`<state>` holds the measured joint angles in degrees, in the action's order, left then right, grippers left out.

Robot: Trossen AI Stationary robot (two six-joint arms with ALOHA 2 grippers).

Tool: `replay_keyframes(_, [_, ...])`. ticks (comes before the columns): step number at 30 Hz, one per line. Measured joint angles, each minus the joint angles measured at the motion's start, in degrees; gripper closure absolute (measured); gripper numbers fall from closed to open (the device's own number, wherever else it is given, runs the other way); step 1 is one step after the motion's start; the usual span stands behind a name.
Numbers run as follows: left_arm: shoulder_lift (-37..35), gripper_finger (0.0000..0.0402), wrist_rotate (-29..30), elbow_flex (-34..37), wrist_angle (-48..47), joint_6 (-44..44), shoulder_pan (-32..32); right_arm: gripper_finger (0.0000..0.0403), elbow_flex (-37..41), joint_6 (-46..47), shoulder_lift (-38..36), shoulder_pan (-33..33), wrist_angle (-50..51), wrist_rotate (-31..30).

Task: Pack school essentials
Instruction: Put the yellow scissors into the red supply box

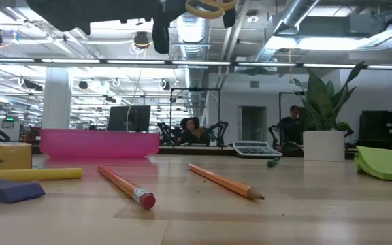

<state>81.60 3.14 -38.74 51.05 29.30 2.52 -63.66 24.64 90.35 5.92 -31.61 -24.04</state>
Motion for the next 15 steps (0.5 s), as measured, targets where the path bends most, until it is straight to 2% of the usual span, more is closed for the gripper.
replay_keyframes(4, [-0.12, 0.0376, 0.43, 0.00, -1.05, 0.32, -0.25, 0.0385, 0.00, -3.66, -0.78, -0.04, 0.78, -1.95])
replay_keyframes(7, [-2.04, 0.0377, -2.65, 0.00, -5.56, 1.48, -1.25, 0.0363, 0.00, -8.30, -3.61, -0.08, 2.64, -5.32])
replay_keyframes(10, [-6.54, 0.0377, -2.55, 0.00, -15.14, 2.08, -2.68, 0.0341, -0.07, -12.07, -7.40, -0.16, 6.93, -8.80])
replay_keyframes(15, [-15.57, 0.0377, 1.76, -0.07, -34.76, 0.25, -5.78, 0.0316, -0.06, -14.07, -14.38, -0.08, 16.95, -12.36])
